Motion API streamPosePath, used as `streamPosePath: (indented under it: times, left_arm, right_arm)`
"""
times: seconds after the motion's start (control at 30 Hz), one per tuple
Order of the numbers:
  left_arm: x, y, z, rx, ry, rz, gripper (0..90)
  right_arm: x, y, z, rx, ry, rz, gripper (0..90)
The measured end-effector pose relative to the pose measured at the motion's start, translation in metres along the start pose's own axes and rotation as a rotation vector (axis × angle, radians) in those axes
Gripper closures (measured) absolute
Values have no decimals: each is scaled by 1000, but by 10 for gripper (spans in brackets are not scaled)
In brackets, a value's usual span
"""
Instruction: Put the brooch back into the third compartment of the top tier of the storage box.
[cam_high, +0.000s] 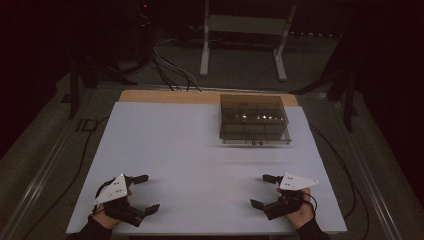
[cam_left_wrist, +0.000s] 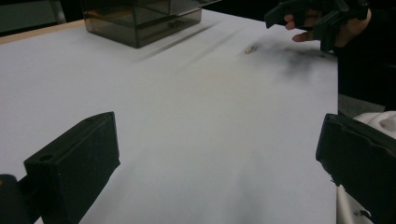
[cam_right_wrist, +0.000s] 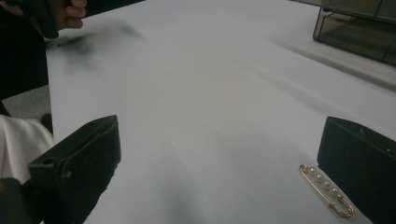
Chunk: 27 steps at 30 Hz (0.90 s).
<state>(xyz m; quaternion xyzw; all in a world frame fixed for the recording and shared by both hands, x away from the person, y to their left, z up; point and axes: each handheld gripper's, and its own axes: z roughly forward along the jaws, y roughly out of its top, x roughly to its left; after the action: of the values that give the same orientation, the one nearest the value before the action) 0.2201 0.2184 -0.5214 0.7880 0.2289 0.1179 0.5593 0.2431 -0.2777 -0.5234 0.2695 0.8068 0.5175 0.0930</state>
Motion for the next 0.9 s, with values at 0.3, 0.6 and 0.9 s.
streamPosePath:
  times: [0.3,0.6,0.9]
  left_arm:
    - [-1,0,1,9,-13,-2,5]
    - [-1,1,-2,-6,-8,-7,5]
    - [0,0,-2,-8,-1,-10,5]
  right_arm:
    - [0,0,2,19,-4,-2,0]
    - [6,-1,7,87,37,-9,0]
    - [16,6,6,76,86,-26,0]
